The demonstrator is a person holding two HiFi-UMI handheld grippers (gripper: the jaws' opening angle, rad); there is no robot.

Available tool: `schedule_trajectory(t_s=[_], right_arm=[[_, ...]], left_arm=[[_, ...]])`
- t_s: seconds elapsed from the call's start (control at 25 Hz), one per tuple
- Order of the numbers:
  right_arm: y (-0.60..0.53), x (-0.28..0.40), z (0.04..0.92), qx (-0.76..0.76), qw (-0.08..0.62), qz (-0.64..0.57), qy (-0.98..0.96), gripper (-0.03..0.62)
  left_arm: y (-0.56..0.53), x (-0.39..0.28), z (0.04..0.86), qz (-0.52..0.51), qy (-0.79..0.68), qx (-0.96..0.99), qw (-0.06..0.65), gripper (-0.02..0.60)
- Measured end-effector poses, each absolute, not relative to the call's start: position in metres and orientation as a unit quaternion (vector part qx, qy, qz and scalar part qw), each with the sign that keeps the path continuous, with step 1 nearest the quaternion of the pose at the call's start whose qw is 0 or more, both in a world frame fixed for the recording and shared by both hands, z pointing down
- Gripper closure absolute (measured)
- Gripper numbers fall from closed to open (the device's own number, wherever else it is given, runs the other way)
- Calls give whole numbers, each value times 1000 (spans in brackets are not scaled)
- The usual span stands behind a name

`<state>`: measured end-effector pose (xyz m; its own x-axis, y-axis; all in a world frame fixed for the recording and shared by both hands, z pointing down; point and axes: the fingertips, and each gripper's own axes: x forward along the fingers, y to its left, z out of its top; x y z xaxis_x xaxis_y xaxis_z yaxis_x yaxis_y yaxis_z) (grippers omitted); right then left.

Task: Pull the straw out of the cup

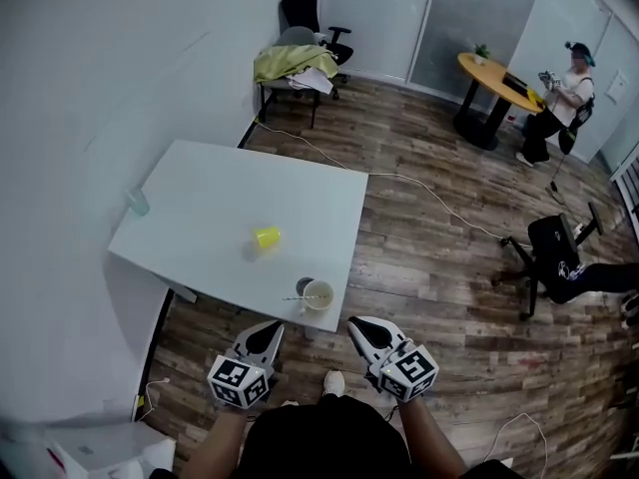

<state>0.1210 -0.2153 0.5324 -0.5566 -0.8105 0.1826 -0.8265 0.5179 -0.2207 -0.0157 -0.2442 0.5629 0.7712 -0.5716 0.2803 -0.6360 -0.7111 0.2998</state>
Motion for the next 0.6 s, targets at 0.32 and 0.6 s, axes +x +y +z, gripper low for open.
schedule_trajectory(t_s=[0.32,0.6], right_arm=[[-237,135,543,432,36,151,-889,572],[-249,142,549,409,44,158,-898,572]], left_arm=[[-260,-5,591,112,-369,901,200,566],[-280,-4,615,122,-403,877,232,497]])
